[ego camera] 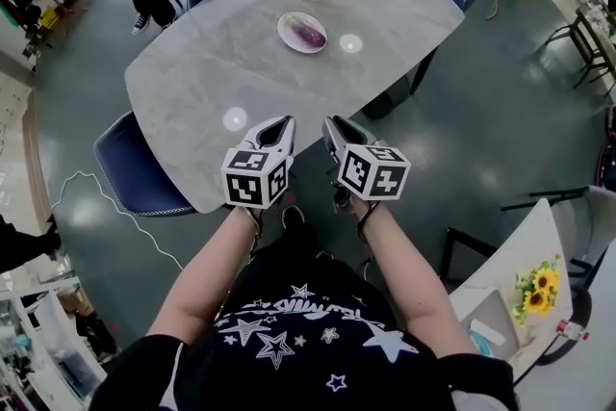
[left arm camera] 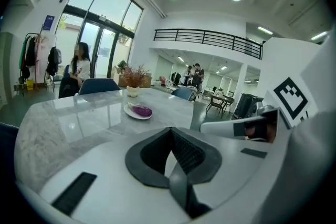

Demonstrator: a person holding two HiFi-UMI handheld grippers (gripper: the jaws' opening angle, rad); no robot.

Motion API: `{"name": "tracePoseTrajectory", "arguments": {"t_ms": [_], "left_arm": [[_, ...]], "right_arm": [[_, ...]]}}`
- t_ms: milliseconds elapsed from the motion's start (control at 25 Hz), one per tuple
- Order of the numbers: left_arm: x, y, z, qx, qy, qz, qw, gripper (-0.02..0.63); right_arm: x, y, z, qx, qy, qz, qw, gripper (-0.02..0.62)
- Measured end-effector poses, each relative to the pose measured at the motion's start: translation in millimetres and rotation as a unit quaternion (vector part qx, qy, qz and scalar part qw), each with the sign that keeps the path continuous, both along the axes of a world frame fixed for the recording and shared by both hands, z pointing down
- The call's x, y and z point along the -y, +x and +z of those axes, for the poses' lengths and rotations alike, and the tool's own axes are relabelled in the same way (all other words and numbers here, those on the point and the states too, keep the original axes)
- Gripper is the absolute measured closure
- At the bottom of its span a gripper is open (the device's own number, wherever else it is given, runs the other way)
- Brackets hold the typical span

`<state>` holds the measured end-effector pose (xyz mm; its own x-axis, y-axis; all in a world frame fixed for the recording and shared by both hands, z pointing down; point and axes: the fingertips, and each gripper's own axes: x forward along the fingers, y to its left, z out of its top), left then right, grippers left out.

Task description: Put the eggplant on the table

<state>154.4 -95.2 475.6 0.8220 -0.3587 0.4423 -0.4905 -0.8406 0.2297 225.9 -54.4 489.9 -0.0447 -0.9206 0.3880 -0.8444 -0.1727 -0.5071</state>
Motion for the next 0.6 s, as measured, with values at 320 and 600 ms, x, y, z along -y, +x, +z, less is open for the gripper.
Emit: {"name": "tracePoseTrajectory", "arguments": {"t_ms": [320,600], "left_arm": [[-58,-19,-15,-0.021,0.01,0.001,0.9997,0.598],[-86,-51,-31,-0.038,0.019,-0.022,0.9989,0.598]], "right_arm": [[-49,-29,-26,-0.018,0.015,-0.022,0.999,0.522],[-76,-61,-38,-0.04,0.01,-0.038,0.998,0.572]]}}
